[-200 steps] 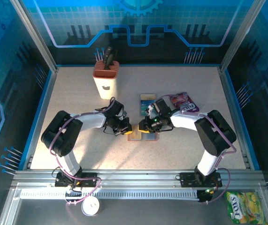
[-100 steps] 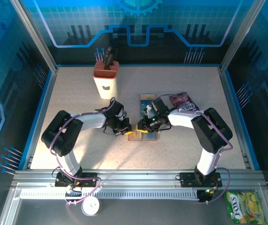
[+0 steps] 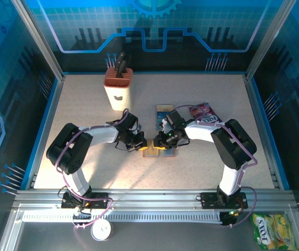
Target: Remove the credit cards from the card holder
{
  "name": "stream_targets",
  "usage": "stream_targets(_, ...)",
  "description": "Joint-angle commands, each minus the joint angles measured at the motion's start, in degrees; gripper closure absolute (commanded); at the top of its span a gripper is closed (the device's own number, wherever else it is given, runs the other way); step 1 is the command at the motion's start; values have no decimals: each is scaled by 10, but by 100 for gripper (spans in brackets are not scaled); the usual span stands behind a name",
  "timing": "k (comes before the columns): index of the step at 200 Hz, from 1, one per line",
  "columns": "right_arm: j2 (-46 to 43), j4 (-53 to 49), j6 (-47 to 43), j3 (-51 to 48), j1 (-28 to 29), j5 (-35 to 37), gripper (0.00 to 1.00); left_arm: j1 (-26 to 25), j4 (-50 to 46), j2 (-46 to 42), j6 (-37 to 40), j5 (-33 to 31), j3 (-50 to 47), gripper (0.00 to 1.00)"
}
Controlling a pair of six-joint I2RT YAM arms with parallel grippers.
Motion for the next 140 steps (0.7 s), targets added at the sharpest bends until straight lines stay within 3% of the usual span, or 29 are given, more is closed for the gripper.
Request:
stream_targets(1, -1, -48, -22, 10, 5, 36, 73, 1, -19, 9, 14, -11, -15, 98)
stream_targets(140, -41, -55, -24, 16, 3, 21, 73, 1, -58, -21, 30, 12, 37, 99)
